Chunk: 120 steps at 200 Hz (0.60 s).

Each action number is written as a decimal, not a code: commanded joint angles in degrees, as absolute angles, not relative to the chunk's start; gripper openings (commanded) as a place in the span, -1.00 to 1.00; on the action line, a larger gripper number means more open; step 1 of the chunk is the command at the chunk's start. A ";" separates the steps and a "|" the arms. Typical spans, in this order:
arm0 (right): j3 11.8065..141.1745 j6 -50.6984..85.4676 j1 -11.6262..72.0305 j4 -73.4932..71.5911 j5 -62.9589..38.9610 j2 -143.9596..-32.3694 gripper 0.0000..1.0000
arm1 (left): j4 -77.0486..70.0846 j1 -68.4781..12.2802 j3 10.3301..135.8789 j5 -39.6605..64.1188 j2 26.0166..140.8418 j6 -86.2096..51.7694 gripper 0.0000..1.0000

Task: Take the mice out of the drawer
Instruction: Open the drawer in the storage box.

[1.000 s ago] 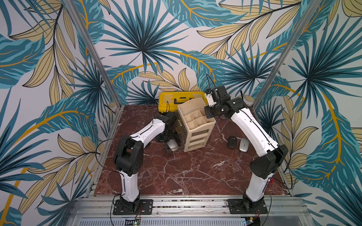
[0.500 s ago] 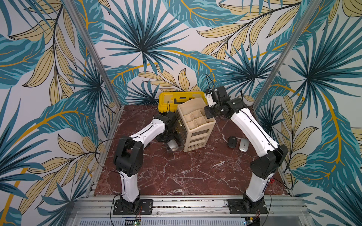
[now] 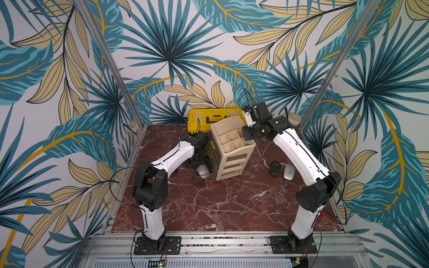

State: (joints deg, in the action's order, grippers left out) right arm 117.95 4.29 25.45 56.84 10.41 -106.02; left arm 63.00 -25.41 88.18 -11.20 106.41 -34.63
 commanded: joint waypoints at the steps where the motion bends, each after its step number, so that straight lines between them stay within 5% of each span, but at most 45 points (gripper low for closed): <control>1: 119.16 8.01 24.16 52.51 24.99 -105.40 -1.00 | 66.91 -25.57 85.47 -11.24 101.45 -38.93 -1.00; 120: 118.95 -0.67 24.97 50.26 25.01 -104.46 -1.00 | 57.12 -25.71 79.38 -6.61 100.67 -29.75 -1.00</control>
State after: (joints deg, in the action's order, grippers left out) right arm 117.97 3.99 26.41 57.19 12.64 -105.97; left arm 57.63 -25.45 82.87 -9.26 102.65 -35.40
